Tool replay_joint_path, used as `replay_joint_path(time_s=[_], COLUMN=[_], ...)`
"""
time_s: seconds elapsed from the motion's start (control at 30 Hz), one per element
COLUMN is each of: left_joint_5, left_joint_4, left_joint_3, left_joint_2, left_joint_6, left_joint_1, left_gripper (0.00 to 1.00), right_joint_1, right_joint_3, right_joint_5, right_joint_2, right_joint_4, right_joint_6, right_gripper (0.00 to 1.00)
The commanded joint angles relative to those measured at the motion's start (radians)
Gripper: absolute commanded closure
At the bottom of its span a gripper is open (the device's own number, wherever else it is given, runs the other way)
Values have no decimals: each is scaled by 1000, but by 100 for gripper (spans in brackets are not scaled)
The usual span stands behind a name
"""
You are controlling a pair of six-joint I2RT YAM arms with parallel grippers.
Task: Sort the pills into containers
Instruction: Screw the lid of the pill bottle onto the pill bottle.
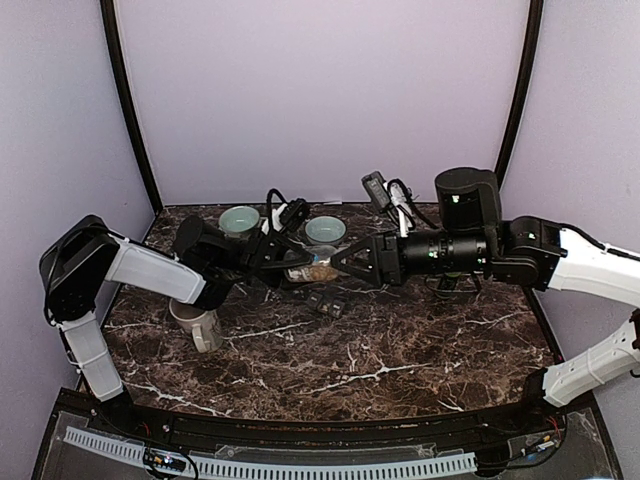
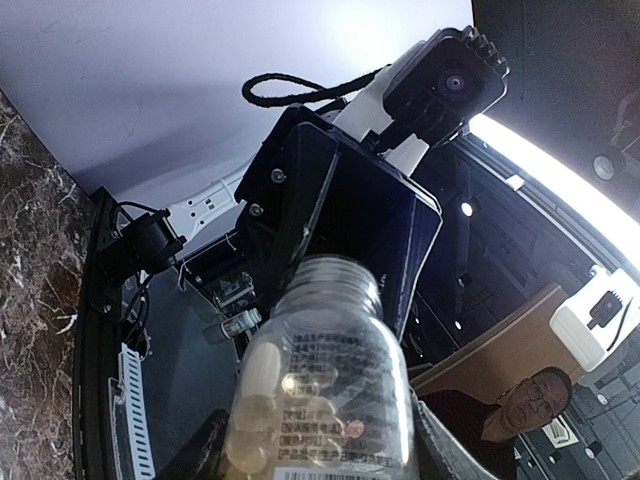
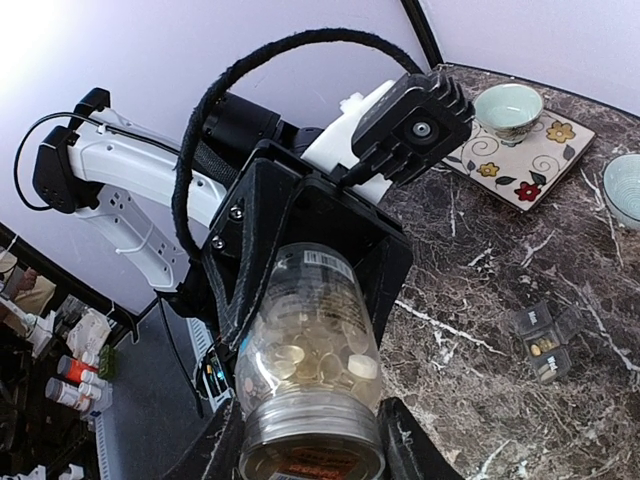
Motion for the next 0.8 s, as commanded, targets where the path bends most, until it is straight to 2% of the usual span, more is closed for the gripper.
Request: replay_joint_path(time_s=[0.0,0.4,0.77], left_joint_5=[16,5,-90], left_joint_4=[52,-216,-718], left_joint_3=[60,89,118], left_joint_2=[-7,-85,-248], left_joint_6=[25,304,769], left_joint_1=[-46,-46,-46], left_gripper=[100,100,100], right_joint_1=[2,-35,-74], right_joint_3=[25,79,98], right_joint_5=[-76,-112,-166], right_joint_2=[61,105,128], right_joint_4=[117,87,80], right_joint_6=[47,264,477], right_gripper=[65,69,71])
